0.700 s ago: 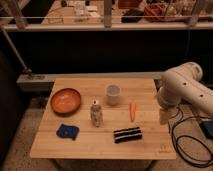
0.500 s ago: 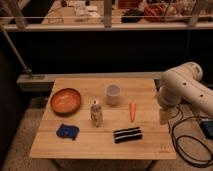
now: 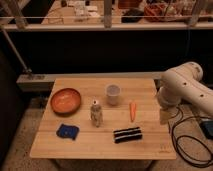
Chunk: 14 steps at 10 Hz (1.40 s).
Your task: Knock the bottle over
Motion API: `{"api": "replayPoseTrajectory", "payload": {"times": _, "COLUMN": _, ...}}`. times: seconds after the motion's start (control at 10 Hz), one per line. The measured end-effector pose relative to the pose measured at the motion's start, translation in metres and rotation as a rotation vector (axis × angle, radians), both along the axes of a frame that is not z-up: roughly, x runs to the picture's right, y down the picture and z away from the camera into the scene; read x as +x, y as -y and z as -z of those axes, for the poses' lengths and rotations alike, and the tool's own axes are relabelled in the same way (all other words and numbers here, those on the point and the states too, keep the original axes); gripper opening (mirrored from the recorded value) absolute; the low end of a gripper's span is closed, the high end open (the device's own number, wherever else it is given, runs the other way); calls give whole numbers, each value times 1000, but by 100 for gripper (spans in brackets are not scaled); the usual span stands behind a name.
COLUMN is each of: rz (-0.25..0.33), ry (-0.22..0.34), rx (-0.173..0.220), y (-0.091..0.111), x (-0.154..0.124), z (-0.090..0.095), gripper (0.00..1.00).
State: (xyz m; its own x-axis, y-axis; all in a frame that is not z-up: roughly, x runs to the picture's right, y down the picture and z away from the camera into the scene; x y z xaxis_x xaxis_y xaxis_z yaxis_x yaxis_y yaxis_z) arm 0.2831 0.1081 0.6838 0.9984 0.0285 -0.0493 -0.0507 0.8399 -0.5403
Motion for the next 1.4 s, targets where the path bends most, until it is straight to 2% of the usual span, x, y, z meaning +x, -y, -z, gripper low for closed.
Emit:
{"api": "replayPoseTrajectory", "payload": {"times": 0.8, "rz": 4, "ry": 1, "rx": -1, "y": -1, "x": -1, "z": 0, "gripper": 80}}
{"api": "replayPoseTrajectory", "payload": {"times": 0.9, "rz": 18, "ry": 6, "rx": 1, "y": -3, "x": -6, "z": 1, "gripper": 80}}
{"api": "replayPoseTrajectory", "payload": {"times": 1.1, "rz": 54, "ry": 26, "rx": 6, "y": -4, "x": -33, "z": 2, "gripper": 80}}
{"api": "replayPoseTrajectory", "payload": {"times": 1.4, "rz": 81, "ry": 38, "rx": 7, "y": -7, "x": -39, "z": 3, "gripper": 80}}
